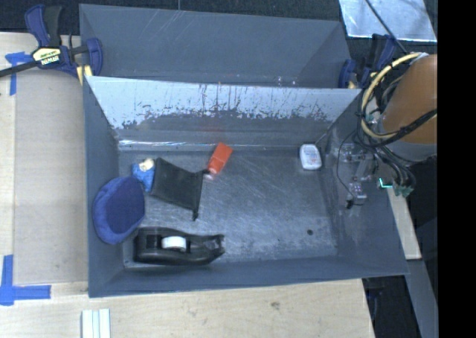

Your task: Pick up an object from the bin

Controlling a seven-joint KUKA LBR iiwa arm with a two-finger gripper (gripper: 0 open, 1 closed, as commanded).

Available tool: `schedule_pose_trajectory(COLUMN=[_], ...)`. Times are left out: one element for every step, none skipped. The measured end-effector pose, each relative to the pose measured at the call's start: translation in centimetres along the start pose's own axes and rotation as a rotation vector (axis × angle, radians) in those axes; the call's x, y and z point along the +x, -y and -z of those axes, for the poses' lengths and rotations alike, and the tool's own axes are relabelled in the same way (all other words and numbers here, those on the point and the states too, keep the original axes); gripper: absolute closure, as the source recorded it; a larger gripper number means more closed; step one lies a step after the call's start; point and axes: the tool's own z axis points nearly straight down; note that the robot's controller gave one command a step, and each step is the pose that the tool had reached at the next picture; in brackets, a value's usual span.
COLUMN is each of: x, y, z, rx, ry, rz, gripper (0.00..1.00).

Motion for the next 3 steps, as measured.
schedule_pose_trajectory(x=[-5.31, -5.36, -5.19], y=[-0.37, -0.33, -0.35], z=[-6.24, -5.67, -5.88], rx=[0.001, 0.003, 0.002], ry=[0.011, 0.016, 0.010], rz=[0.045, 0.047, 0.048], gripper=[0.00, 1.00, 0.00])
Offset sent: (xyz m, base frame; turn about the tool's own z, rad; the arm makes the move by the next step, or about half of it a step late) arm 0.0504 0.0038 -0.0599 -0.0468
